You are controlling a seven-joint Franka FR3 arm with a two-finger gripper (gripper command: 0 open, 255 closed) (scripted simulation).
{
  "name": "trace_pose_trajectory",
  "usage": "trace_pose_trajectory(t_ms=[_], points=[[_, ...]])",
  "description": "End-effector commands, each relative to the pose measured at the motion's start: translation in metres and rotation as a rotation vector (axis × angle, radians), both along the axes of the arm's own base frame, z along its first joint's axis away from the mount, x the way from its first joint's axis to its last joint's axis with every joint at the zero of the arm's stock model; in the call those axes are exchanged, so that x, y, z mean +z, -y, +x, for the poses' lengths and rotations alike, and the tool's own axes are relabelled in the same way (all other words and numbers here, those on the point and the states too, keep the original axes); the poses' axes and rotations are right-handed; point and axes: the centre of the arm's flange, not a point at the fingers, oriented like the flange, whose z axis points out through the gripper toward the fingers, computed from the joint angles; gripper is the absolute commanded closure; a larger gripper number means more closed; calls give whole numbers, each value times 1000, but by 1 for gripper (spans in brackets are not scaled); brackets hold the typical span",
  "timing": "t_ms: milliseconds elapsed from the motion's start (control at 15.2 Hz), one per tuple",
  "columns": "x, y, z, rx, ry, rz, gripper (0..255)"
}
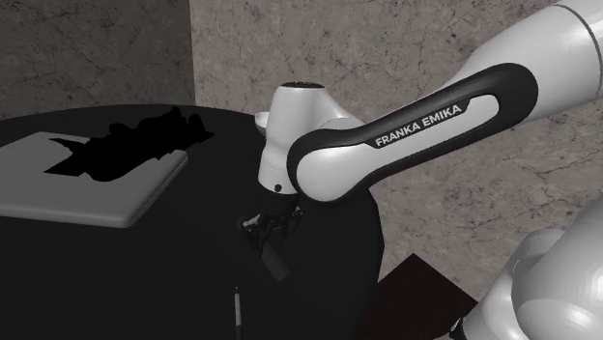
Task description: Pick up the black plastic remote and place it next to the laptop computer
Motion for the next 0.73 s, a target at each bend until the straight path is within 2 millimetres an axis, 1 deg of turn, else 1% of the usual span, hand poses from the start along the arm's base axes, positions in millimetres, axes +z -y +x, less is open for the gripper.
trace_pose_trajectory(t_ms=[0,660], points=[[12,1,0,0,0,0,255],[64,1,0,0,0,0,255]])
